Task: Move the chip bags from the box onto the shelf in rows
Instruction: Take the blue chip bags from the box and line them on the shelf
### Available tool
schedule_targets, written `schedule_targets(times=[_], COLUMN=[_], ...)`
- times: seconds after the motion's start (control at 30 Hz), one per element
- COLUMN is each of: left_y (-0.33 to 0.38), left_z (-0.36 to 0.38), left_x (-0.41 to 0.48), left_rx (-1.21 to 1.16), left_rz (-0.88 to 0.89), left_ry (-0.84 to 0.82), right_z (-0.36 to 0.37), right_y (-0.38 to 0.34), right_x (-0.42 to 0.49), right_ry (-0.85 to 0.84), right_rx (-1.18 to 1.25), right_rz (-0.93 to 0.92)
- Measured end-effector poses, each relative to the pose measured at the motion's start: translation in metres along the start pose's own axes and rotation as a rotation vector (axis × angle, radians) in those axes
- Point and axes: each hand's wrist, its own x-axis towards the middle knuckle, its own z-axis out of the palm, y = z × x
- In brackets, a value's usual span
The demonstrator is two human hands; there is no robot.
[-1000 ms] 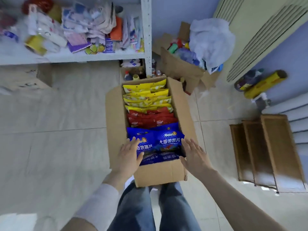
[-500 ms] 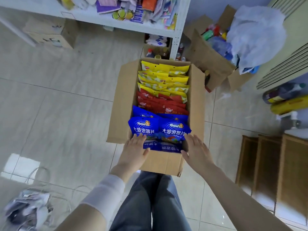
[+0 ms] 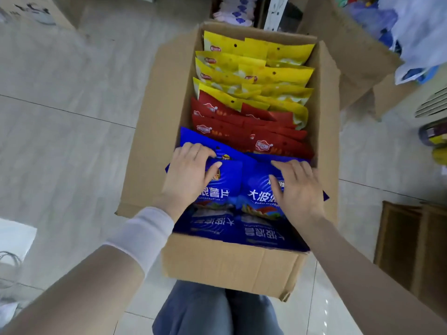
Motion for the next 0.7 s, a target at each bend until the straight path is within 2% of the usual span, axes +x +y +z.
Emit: schedule_targets(times=[0.23,0.37,0.6,0.7], left_y=[-0.014,-0.005,0.023,0.036], left_z=[0.007,-0.008,-0.103,-0.158], left_x=[0.005,0.009,0.014,0.015], left_rx=[0.058,0.085,0.082,0.034], left_rz=[0.194,0.304,0.209,0.177], left_ry=[0.026,0.046,0.087,0.096], right_z=[0.007,-0.007,-0.106,-0.160], right_y=[0.006,0.006,-0.001,-0.006], right_x=[0.011,0.016,0.037,0.051], right_ry=[0.024,0.013,0.073,0.073], right_rx=[-0.198,-0.214,-0.199,-0.131], right_rz=[-0.042,-0.065,0.009,-0.024])
